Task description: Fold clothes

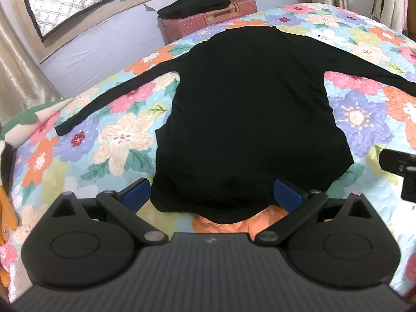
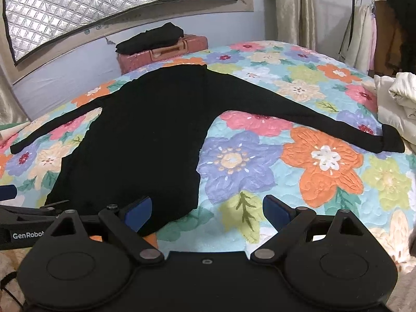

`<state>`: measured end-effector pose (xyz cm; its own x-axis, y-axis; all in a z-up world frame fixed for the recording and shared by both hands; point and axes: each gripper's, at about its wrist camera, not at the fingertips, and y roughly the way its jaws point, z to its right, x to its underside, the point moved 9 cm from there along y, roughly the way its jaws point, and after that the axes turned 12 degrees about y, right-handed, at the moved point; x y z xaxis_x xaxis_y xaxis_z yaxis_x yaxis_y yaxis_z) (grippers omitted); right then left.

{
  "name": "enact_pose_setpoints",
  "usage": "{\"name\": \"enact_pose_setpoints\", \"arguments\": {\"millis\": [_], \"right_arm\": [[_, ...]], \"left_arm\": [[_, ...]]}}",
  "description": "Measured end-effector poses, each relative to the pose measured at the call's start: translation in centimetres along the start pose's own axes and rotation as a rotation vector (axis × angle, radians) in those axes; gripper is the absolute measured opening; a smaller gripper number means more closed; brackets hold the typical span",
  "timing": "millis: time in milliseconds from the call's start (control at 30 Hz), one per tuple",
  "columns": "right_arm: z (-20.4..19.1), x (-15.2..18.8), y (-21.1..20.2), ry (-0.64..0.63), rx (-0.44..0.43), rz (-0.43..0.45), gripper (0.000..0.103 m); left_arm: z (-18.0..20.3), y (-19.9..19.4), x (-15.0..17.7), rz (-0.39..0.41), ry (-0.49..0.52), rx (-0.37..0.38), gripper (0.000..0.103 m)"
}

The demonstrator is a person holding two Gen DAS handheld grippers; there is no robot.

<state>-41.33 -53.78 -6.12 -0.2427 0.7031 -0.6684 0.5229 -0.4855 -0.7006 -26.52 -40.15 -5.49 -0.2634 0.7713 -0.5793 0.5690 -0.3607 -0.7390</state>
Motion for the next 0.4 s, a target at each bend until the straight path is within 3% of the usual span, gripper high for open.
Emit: {"name": "enact_pose_setpoints", "arguments": {"millis": [400], "right_arm": [[0.97, -0.75, -0.32, 0.038, -0.006, 0.013, 0.095]], "left_arm": [[0.56, 0.46, 0.04, -0.035, 0.03, -0.012, 0.103]]}}
